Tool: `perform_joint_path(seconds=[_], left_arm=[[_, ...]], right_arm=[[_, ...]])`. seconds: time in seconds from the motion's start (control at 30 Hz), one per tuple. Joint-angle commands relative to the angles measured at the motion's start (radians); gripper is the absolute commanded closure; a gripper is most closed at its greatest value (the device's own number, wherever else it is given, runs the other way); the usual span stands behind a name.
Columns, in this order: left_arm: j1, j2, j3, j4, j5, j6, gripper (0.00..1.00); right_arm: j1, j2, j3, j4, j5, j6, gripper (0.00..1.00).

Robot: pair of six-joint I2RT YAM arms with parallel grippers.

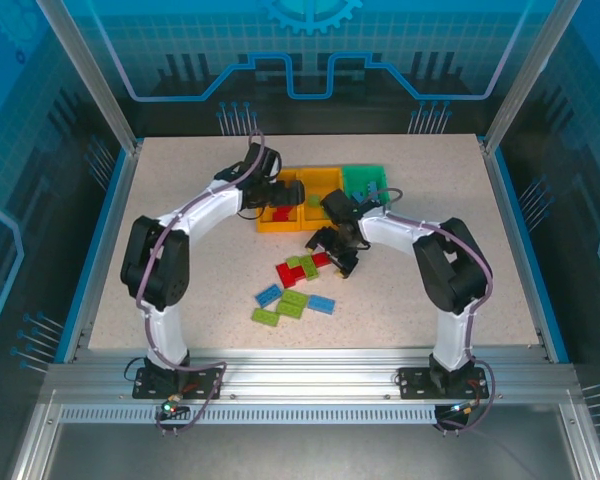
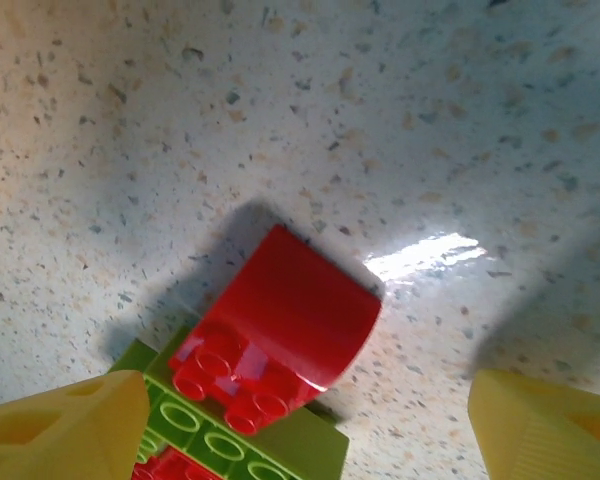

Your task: Sort the legos into containers by color

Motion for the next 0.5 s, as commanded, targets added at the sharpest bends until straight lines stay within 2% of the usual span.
perform_joint_path(seconds=[0.0,0.2,0.47], left_arm=[[-0.009,-0.104,-0.046,0.063,0.040,-0.028,0.01],[-0.011,-0.199,-0.137,0.087,0.044,-0.035,0.01],[-0.009,-0.274,-0.246,0.107,0.021,-0.041,0.01]], right_arm=[[-0.003,0.029,0.049,-0.074,-0.018,0.065,0.18],[0.003,0.077,0.114,-0.128,-0.022,0.089,0.22],[0.006,0.156,0.141,-0.167,-0.028,0.102,0.36]])
